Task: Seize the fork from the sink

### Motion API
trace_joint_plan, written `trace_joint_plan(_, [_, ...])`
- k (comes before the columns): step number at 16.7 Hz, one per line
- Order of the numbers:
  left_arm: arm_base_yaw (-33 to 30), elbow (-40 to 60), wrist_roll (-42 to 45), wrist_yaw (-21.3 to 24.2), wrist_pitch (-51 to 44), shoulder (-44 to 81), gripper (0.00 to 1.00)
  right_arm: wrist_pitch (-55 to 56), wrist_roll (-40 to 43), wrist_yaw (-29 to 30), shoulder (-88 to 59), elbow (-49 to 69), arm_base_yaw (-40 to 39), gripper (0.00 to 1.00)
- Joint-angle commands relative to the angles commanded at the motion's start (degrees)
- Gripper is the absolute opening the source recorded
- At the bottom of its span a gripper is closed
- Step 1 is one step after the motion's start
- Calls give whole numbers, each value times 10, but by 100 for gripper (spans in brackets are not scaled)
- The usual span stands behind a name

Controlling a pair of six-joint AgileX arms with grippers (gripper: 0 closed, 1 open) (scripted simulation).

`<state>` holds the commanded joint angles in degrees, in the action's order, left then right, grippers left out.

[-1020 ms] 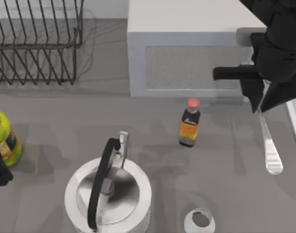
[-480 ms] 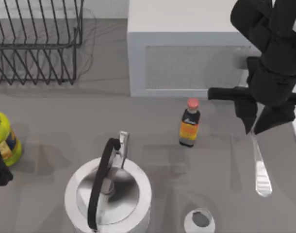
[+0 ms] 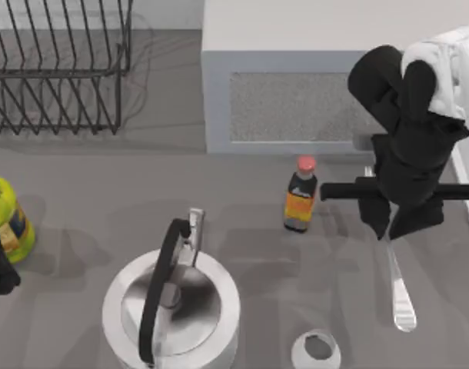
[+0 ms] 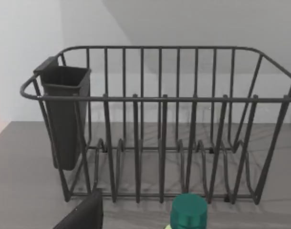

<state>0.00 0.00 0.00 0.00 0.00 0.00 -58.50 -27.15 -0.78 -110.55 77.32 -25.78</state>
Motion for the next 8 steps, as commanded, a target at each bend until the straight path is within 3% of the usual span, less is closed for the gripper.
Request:
trace_joint_plan(6, [0,0,0,0,0,0,100,24,11,8,-7,1,6,0])
trace_joint_plan(8, [0,0,0,0,0,0,100,24,11,8,-7,1,6,15])
